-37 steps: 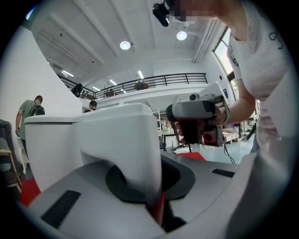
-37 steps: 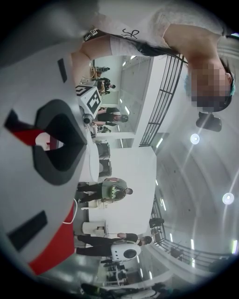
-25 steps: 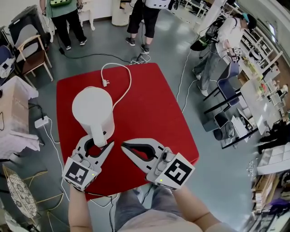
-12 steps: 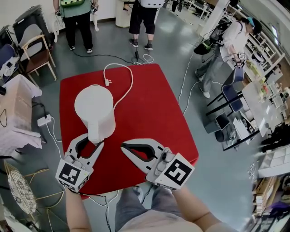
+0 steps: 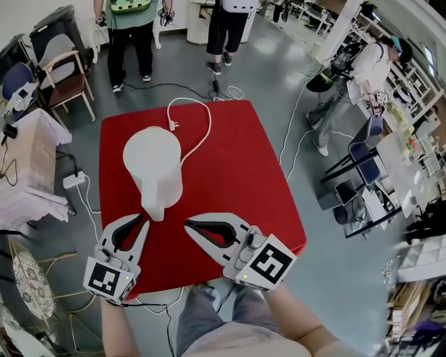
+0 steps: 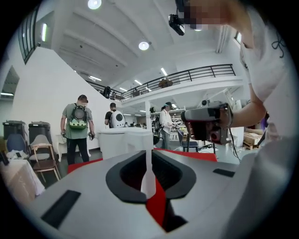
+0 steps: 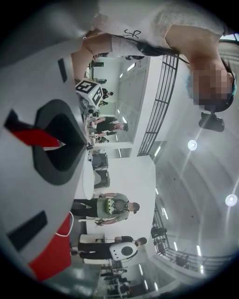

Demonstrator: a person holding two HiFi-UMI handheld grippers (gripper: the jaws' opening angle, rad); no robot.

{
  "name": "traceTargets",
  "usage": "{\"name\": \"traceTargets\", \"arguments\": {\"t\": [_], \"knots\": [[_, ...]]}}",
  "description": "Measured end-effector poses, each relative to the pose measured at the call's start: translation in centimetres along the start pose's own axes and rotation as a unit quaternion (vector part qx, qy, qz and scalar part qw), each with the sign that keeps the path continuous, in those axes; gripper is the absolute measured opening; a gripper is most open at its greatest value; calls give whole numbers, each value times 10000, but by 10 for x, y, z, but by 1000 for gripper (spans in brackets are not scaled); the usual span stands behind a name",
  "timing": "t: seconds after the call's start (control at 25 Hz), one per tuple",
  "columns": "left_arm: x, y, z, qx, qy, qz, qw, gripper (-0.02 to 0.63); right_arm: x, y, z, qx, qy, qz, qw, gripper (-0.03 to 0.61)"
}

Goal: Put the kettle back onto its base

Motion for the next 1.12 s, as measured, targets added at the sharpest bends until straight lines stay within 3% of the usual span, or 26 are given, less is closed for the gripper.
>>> {"name": "traceTargets", "arguments": {"t": [0.2, 0.64, 1.12], "knots": [[20, 16, -12, 266, 149, 13, 9995, 12, 12, -14, 6, 347, 102, -22, 9993, 8], [90, 81, -43, 1008, 587, 73, 9931, 11, 38, -39, -14, 967, 184, -187, 9950, 8], [118, 157, -56, 1654, 647, 80, 9841, 11, 63, -58, -74, 1538, 462, -226, 9868, 8]]}}
Point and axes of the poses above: the fingertips, and each gripper's own axes: z forward along the fingers, y to its right, x out of its top, the point moved 1 cm from there along -z, backward along the fingers, and after that the axes turned 4 degrees about -z, right-handed, at the moved point
